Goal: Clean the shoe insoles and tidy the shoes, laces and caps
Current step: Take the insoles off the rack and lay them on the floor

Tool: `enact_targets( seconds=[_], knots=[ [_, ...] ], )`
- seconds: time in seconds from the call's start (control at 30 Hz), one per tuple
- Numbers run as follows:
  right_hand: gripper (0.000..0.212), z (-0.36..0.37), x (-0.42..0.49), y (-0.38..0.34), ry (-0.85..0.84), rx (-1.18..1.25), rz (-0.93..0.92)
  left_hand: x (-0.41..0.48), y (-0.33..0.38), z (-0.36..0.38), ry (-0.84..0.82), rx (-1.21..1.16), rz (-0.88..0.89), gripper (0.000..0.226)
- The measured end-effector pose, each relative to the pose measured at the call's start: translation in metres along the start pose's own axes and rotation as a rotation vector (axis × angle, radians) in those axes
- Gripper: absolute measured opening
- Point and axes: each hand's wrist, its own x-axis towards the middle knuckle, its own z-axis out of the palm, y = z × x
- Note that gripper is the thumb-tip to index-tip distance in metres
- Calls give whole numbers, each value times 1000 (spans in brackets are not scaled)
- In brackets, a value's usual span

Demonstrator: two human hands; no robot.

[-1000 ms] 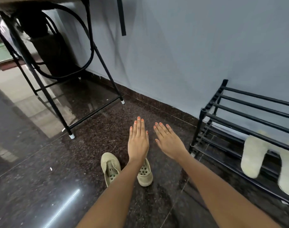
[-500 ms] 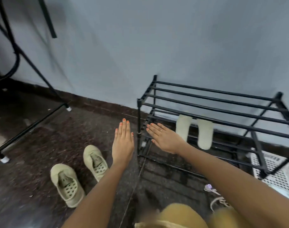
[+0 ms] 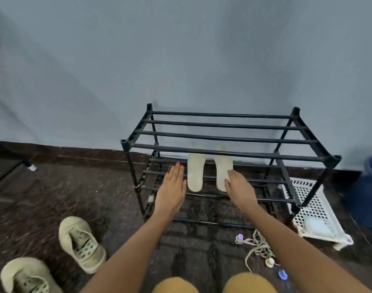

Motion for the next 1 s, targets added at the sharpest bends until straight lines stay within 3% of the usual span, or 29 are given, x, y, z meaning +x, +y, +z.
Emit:
enact_targets(
  seconds=[0.1,0.23,0.47,0.67,0.83,1.0],
  knots=[
    [29,25,21,24,54,175,182,36,7,30,-40,39,-8,52],
    [42,48,51,45,68,265,353,79,17,61,-119,-157,-130,52],
    [46,63,93,50,133,510,532,111,15,88,-81,-334,-384,39],
    [26,67,102,39,99,575,591,117,14,95,-37,-629,-499,35],
    [19,69,88,32,142,649,640,110,16,96,-19,-927,-671,53],
    [7,67,70,31,166,714,678,101,23,92,-154,-992,-748,70]
  ],
)
